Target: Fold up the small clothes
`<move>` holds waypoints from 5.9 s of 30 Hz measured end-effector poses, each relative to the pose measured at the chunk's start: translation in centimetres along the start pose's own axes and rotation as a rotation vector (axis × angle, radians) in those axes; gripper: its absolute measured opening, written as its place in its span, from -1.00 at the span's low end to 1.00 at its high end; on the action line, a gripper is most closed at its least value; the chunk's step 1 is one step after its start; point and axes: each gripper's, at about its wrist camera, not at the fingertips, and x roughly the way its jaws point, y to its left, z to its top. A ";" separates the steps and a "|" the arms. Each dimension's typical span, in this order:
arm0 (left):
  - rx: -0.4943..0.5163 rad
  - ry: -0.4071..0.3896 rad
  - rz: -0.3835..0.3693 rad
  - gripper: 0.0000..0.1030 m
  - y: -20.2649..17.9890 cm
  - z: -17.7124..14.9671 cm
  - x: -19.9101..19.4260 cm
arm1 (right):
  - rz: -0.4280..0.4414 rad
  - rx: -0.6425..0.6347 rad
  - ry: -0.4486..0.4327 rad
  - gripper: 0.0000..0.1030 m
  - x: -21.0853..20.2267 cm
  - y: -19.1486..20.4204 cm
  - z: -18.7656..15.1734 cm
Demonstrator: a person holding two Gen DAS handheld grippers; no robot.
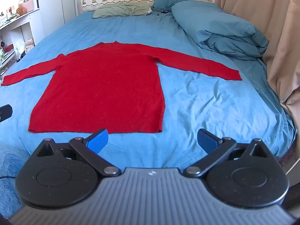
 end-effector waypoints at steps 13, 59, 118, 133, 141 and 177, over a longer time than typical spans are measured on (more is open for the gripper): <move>-0.016 -0.033 0.010 1.00 -0.2 0.1 -0.6 | 0.000 -0.001 -0.001 1.00 0.0 0.0 0.1; -0.013 -0.042 0.001 1.00 -0.1 0.2 -1.1 | -0.003 0.012 -0.013 1.00 -1.0 0.2 0.7; 0.035 -0.096 -0.128 1.00 -4.7 17.0 10.7 | -0.106 0.178 -0.147 1.00 7.6 -9.5 13.9; 0.051 0.132 -0.319 1.00 -14.7 21.0 38.6 | -0.309 0.429 -0.164 1.00 34.0 -21.9 13.3; 0.102 0.253 -0.288 1.00 -19.3 18.8 47.9 | -0.309 0.585 -0.157 0.77 41.1 -26.6 10.9; 0.078 0.248 -0.037 1.00 -1.8 19.0 47.3 | 0.468 0.032 -0.178 -0.60 45.3 8.8 25.4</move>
